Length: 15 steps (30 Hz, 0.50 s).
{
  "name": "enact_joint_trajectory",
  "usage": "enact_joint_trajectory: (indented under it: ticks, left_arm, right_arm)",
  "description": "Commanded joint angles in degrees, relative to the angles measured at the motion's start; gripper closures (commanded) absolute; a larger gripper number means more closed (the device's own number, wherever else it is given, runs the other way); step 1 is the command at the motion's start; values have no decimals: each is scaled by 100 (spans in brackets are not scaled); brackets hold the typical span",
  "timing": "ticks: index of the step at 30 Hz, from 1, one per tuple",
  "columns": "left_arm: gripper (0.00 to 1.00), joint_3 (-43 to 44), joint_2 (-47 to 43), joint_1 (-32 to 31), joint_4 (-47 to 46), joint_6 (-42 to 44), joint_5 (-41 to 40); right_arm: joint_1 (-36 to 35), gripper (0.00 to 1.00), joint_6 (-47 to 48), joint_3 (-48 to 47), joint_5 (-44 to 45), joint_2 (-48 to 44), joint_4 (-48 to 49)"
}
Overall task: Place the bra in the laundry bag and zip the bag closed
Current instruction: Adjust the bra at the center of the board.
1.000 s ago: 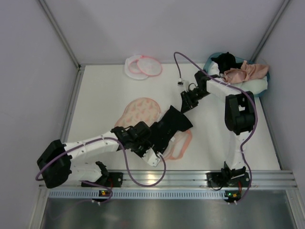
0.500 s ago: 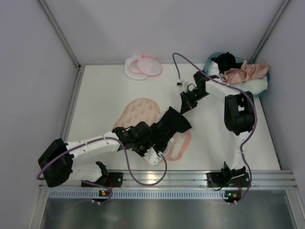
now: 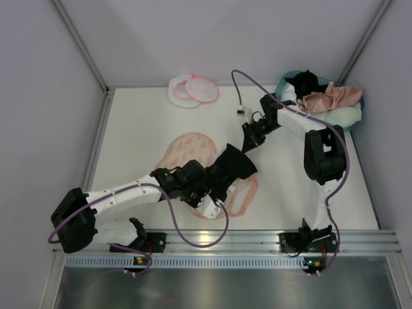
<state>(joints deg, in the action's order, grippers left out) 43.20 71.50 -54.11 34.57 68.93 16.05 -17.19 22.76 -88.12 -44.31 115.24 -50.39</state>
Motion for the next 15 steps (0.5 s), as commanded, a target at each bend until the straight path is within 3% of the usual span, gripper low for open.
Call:
enact_joint_trajectory:
  ticks: [1,15]
  left_arm:
    - [100,189,-32,-30,50,-11,188]
    - [100,742,-383,-30,753,-432,363]
  right_arm:
    - [-100,100,53,-118,-148,-318,-6]
    - [-329,100,-264,-452,-121,-775,-23]
